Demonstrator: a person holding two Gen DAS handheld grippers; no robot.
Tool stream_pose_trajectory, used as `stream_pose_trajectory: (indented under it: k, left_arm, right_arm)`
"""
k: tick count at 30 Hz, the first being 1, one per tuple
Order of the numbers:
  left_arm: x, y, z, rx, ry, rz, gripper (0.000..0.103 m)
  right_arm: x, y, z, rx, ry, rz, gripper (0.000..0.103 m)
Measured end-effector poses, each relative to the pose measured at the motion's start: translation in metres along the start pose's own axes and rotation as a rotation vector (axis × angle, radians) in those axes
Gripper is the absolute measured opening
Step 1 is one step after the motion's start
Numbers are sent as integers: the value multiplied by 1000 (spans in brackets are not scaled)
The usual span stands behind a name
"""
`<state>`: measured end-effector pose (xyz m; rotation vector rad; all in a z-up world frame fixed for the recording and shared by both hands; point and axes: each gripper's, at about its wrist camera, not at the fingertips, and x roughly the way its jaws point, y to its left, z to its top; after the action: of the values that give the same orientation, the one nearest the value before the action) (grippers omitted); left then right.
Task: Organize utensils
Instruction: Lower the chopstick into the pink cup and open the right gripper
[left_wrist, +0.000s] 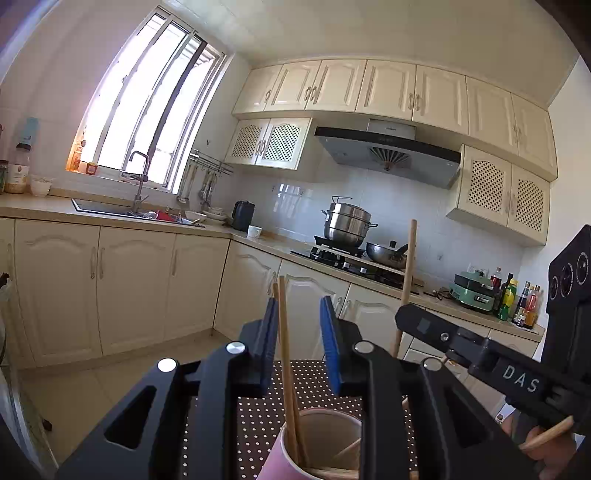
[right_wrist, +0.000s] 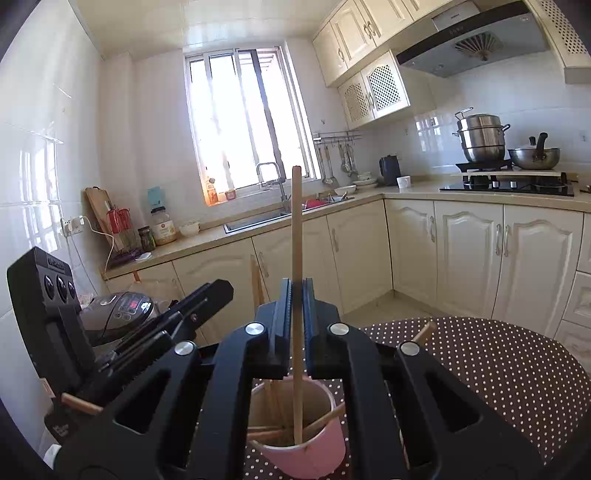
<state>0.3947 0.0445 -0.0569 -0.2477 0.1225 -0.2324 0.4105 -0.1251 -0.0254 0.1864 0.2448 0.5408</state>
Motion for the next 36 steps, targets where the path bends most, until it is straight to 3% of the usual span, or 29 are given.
stream_pose_trajectory:
  k: [3, 6, 11, 29, 32, 34, 36]
  left_arm:
    - [-8, -2, 2, 3, 11, 19, 26]
    - [-18, -6, 4, 19, 24, 63, 39]
    - [-31, -6, 5, 32, 54, 140, 44]
    - [-69, -11, 17, 71, 83, 199, 60]
    - [-74, -12, 18, 74, 85, 201, 63]
    - [-80, -13, 19, 81, 84, 206, 63]
    - [-86, -14, 20, 86, 81, 209, 63]
  right_arm:
    - [-6, 4, -3, -12, 12, -2, 6]
    - [-10, 7, -5, -22, 23, -9, 6]
    - [-14, 8, -10, -11, 47, -21, 6]
    - [-32, 20, -10, 35, 96, -32, 8]
    - [-39, 22, -8, 37, 91, -40, 22]
    - [-46, 23, -6, 43, 77, -38, 44]
    - [-53, 25, -3, 37, 66, -35, 44]
